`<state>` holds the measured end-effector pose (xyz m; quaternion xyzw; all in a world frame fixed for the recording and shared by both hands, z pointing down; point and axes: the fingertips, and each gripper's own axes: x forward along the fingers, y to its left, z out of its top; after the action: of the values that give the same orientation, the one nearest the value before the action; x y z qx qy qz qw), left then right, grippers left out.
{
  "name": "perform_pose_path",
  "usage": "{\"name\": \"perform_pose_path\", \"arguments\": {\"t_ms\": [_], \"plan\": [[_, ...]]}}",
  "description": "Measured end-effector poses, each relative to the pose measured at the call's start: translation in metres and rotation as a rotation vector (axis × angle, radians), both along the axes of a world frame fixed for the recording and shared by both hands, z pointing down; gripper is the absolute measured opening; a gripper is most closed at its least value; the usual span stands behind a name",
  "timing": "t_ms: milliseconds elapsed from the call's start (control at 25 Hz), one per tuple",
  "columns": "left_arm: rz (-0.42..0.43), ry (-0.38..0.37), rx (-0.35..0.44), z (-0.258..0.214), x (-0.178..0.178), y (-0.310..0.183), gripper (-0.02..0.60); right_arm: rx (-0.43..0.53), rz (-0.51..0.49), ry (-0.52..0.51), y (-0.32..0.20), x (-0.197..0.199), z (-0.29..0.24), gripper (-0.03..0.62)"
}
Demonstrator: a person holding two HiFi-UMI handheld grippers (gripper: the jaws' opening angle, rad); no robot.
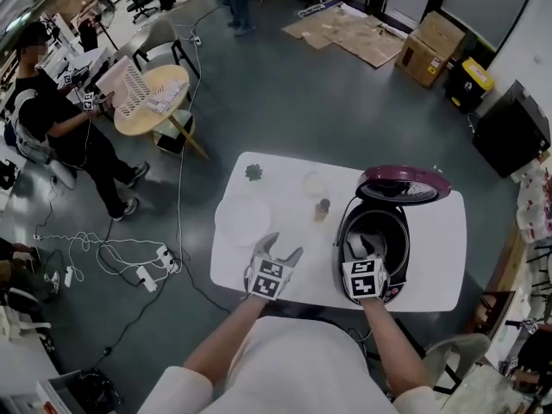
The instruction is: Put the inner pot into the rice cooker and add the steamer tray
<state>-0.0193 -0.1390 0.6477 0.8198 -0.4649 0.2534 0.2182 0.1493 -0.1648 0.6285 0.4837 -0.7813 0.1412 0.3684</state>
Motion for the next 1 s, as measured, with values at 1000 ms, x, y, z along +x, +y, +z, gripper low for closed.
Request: {"name": "perform_pose_path", "arguments": {"t_ms": [1000], "plan": [[-0.205,-0.022,-0.104,0.077,-0.22,-0.021,0.314,-0.149,-0.144,-0.058,-0.034,-0.206,0.08,0.166]]}}
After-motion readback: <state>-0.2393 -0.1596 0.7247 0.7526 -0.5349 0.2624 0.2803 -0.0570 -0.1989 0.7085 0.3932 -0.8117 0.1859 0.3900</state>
